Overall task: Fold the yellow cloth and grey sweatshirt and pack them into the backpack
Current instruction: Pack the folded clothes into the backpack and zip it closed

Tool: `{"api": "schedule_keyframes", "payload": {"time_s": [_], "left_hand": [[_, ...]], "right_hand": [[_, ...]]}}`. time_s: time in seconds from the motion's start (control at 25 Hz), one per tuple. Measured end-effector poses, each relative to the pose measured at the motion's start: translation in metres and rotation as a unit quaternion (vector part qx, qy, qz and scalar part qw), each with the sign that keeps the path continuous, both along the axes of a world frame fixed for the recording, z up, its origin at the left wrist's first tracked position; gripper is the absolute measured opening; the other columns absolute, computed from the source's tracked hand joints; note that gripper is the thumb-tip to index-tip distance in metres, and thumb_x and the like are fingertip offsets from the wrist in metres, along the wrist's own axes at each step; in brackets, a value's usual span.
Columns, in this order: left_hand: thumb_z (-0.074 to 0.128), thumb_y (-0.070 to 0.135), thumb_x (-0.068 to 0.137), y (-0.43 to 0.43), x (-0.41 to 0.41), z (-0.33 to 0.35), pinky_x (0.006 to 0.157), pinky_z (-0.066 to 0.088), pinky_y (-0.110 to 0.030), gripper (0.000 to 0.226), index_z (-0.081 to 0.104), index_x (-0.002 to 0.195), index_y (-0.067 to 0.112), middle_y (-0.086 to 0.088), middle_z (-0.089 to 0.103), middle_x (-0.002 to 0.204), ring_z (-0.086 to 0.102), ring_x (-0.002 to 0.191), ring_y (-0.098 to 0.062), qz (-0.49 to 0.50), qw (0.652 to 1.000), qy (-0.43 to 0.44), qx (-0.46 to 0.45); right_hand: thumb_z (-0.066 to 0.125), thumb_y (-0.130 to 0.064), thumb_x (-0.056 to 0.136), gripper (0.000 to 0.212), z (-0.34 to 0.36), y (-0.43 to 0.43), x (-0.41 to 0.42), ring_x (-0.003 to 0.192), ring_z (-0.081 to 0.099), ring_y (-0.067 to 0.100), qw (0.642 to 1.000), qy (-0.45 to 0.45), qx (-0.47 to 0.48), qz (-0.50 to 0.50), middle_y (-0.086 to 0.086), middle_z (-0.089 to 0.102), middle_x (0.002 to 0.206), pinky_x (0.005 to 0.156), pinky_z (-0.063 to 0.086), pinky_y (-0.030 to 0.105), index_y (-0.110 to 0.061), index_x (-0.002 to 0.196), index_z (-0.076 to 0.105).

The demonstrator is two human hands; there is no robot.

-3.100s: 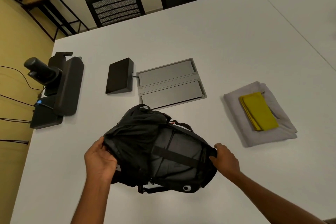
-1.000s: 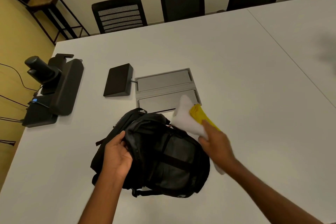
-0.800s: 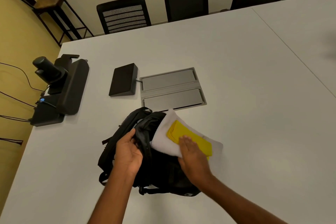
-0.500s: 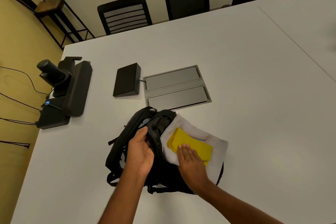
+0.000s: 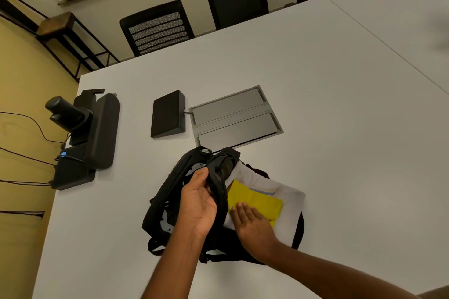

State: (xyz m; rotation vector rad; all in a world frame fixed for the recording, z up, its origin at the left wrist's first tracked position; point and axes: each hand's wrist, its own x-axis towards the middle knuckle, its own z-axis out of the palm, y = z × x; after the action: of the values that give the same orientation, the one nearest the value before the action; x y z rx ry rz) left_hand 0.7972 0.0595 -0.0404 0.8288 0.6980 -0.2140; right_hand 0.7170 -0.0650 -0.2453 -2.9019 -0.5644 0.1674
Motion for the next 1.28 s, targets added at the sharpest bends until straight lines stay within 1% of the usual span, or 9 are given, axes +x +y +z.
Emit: {"api": "schedule_keyframes", "payload": {"time_s": [0.08, 0.2, 0.36, 0.44, 0.56, 0.72, 0.96, 1.12, 1.28], "left_hand": [[0.058, 0.012, 0.105, 0.003, -0.003, 0.000, 0.104, 0.052, -0.042, 0.018, 0.074, 0.096, 0.012, -0.011, 0.080, 0.098, 0.072, 0.099, -0.026, -0.008, 1.000, -0.002, -0.005], [0.060, 0.013, 0.103, 0.008, -0.012, 0.003, 0.101, 0.052, -0.041, 0.014, 0.074, 0.100, 0.012, -0.013, 0.079, 0.101, 0.072, 0.098, -0.026, -0.024, 1.000, -0.006, -0.004], [0.061, 0.015, 0.100, -0.002, -0.021, 0.011, 0.090, 0.053, -0.036, 0.016, 0.075, 0.093, 0.012, -0.012, 0.076, 0.095, 0.072, 0.088, -0.022, -0.063, 0.998, -0.005, -0.013], [0.057, 0.014, 0.105, -0.009, -0.023, 0.016, 0.088, 0.053, -0.035, 0.022, 0.075, 0.092, 0.012, -0.012, 0.076, 0.094, 0.073, 0.086, -0.021, -0.071, 0.997, 0.001, -0.014], [0.060, 0.014, 0.101, -0.009, -0.025, 0.023, 0.094, 0.052, -0.037, 0.016, 0.074, 0.098, 0.010, -0.016, 0.076, 0.102, 0.072, 0.093, -0.024, -0.069, 0.997, -0.008, -0.030], [0.066, 0.016, 0.093, 0.001, -0.028, 0.024, 0.106, 0.050, -0.042, 0.015, 0.072, 0.105, 0.008, -0.020, 0.072, 0.114, 0.068, 0.105, -0.029, -0.072, 0.997, -0.011, -0.038], [0.066, 0.017, 0.093, 0.004, -0.026, 0.034, 0.099, 0.049, -0.039, 0.020, 0.074, 0.108, 0.008, -0.016, 0.073, 0.110, 0.068, 0.101, -0.026, -0.092, 0.995, -0.030, -0.033], [0.064, 0.016, 0.097, 0.024, -0.026, 0.032, 0.125, 0.039, -0.051, 0.026, 0.072, 0.119, 0.007, -0.022, 0.068, 0.137, 0.061, 0.133, -0.035, -0.083, 0.995, -0.044, -0.026], [0.060, 0.015, 0.099, 0.042, -0.031, 0.033, 0.128, 0.034, -0.052, 0.050, 0.057, 0.146, -0.001, -0.023, 0.059, 0.152, 0.055, 0.145, -0.036, -0.059, 0.997, -0.032, -0.038]], "right_hand": [[0.094, -0.028, 0.066, 0.059, -0.008, 0.007, -0.006, 0.106, 0.078, 0.034, 0.999, 0.035, -0.022, 0.014, 0.020, 0.078, 0.118, 0.088, 0.065, 0.043, -0.006, 0.118, 0.080], [0.098, -0.032, 0.061, 0.062, -0.011, 0.009, -0.006, 0.104, 0.079, 0.032, 0.999, 0.036, -0.012, 0.006, 0.018, 0.079, 0.116, 0.086, 0.065, 0.042, -0.007, 0.115, 0.082], [0.063, -0.025, 0.088, 0.037, 0.007, 0.018, -0.002, 0.109, 0.077, 0.030, 0.997, -0.056, 0.046, 0.003, 0.017, 0.078, 0.120, 0.091, 0.064, 0.039, -0.007, 0.114, 0.082], [0.073, -0.028, 0.085, 0.032, 0.008, 0.025, -0.004, 0.110, 0.077, 0.029, 0.997, -0.053, 0.048, 0.006, 0.015, 0.079, 0.117, 0.091, 0.064, 0.038, -0.010, 0.110, 0.083], [0.091, -0.031, 0.070, 0.047, -0.007, 0.031, -0.009, 0.110, 0.077, 0.030, 0.999, 0.021, 0.029, 0.021, 0.014, 0.079, 0.116, 0.086, 0.064, 0.035, -0.012, 0.112, 0.083], [0.093, -0.033, 0.068, 0.054, -0.008, 0.034, -0.008, 0.111, 0.077, 0.030, 0.997, 0.031, 0.063, 0.019, 0.014, 0.079, 0.118, 0.084, 0.064, 0.034, -0.011, 0.116, 0.081], [0.093, -0.029, 0.060, 0.035, 0.001, 0.053, -0.015, 0.085, 0.077, 0.020, 0.992, 0.037, 0.089, 0.084, 0.003, 0.080, 0.093, 0.059, 0.053, 0.022, -0.020, 0.092, 0.083], [0.069, -0.028, 0.078, 0.036, -0.017, 0.057, -0.012, 0.101, 0.079, 0.021, 0.994, 0.016, 0.055, 0.097, 0.006, 0.081, 0.112, 0.062, 0.056, 0.024, -0.019, 0.110, 0.083], [0.054, -0.019, 0.089, 0.037, -0.007, 0.059, 0.005, 0.102, 0.079, 0.025, 0.996, -0.008, 0.046, 0.073, 0.011, 0.080, 0.117, 0.069, 0.060, 0.028, -0.013, 0.113, 0.082]]}}
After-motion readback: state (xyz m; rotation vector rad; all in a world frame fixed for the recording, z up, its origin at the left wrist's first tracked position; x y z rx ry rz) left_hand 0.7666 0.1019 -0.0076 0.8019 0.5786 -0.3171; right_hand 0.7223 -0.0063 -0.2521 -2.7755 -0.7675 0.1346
